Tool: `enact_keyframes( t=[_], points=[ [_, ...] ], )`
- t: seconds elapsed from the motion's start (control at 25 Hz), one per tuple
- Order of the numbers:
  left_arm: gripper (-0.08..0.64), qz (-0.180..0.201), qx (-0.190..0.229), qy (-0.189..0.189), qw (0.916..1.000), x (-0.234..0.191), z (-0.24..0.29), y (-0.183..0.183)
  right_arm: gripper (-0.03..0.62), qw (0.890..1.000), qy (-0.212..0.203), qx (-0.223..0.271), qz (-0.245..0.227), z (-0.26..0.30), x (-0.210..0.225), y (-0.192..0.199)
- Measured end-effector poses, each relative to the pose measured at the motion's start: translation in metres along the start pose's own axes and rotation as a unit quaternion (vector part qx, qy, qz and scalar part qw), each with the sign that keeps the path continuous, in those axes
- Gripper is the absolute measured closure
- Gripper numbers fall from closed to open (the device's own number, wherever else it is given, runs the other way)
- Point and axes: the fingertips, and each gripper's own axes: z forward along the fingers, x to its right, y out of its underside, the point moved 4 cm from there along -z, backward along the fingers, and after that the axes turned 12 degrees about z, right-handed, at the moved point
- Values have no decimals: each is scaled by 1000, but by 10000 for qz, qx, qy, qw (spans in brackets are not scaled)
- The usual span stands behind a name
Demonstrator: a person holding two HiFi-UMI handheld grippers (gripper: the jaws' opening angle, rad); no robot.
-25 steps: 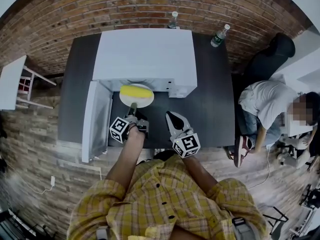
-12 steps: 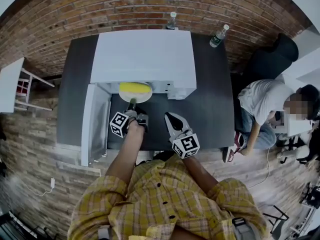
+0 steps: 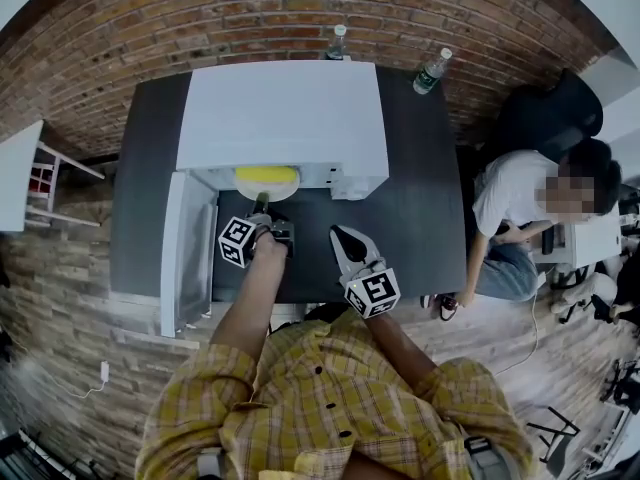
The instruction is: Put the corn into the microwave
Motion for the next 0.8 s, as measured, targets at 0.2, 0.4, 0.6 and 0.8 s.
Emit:
enact_keyframes(
  t=[0.2, 0.4, 0.6, 0.8],
  points=[
    [540, 2, 11, -45, 10000, -1, 8, -3, 592, 10000, -6, -9, 6, 1, 2, 0],
    [541, -17, 33, -79, 10000, 1, 15, -6, 592, 10000, 18, -19, 18, 0, 4, 2],
    [538, -11, -21, -127, 9999, 4, 19, -8, 592, 10000, 6, -24, 20, 1, 5, 2],
    [531, -50, -40, -234, 9997, 7, 23, -8, 592, 10000, 5, -12, 35, 1, 6, 0]
  ],
)
